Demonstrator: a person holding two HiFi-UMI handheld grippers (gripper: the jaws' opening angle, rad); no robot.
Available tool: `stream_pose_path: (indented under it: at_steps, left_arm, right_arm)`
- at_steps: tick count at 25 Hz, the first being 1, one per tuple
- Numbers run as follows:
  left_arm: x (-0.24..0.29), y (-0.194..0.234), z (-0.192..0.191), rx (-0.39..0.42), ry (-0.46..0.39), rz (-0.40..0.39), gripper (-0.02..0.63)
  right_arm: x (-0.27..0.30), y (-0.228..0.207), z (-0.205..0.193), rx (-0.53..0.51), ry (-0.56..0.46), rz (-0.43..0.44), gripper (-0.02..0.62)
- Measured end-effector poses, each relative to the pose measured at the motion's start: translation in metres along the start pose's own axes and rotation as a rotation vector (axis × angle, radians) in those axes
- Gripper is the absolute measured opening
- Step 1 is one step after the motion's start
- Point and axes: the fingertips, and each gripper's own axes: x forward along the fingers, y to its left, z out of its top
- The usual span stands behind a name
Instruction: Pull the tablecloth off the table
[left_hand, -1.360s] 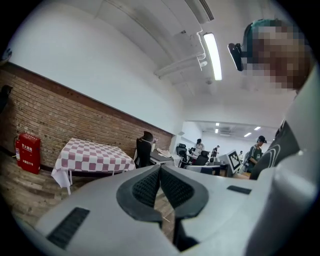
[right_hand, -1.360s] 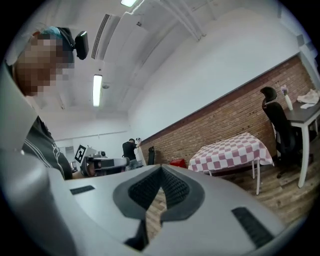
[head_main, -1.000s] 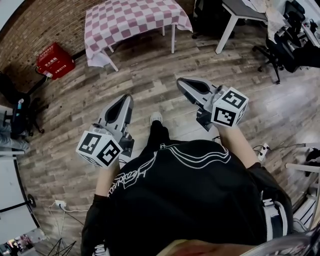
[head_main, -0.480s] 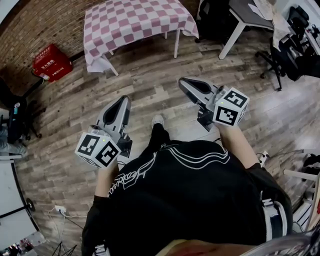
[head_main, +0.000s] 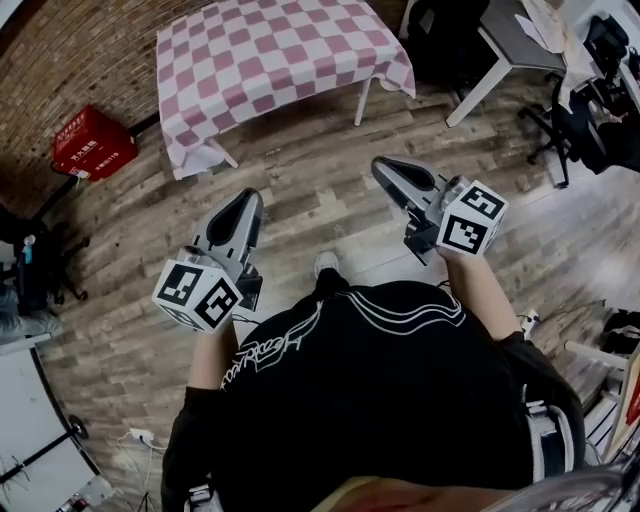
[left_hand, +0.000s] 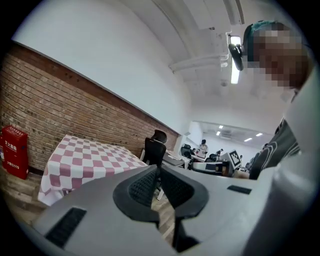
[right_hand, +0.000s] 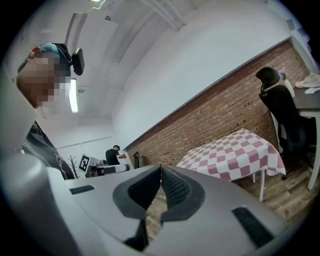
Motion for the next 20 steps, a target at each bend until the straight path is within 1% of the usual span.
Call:
stream_pose_path:
  at_steps: [4,8,10,12,15,17,20]
  left_arm:
    - [0.043,0.045,0.014,0.019,0.019,-0.045,0.006]
    - [0.072,0.079,0.026,0.033,0.018,-0.064,0.008]
    - [0.082,0.095,0.029,0.035,0.017,-0.056,0.008]
    - [0.090,0.110,0.028,0.030,0.022,-0.042,0.008]
    - [0.098,0.128,0.025,0.020,0.031,-0.023,0.015]
    - [0.101,0.139,0.020,0.007,0.036,-0.011,0.034]
    - [0.105,0.161,0.012,-0.017,0.046,0.026,0.048]
  right_arm:
    - [0.038,-0.042,0.014,0.039,-0.013,-0.039,-0.002]
    - [0.056,-0.071,0.034,0.026,-0.044,-0.084,-0.002]
    - [0.058,-0.084,0.041,0.028,-0.070,-0.111,-0.002]
    - [0.059,-0.094,0.041,0.049,-0.076,-0.125,-0.002]
    - [0.059,-0.113,0.032,0.066,-0.050,-0.162,-0.002]
    - [0.059,-0.128,0.028,0.075,-0.043,-0.189,0.000]
    - [0.066,-0.151,0.026,0.068,-0.028,-0.218,0.000]
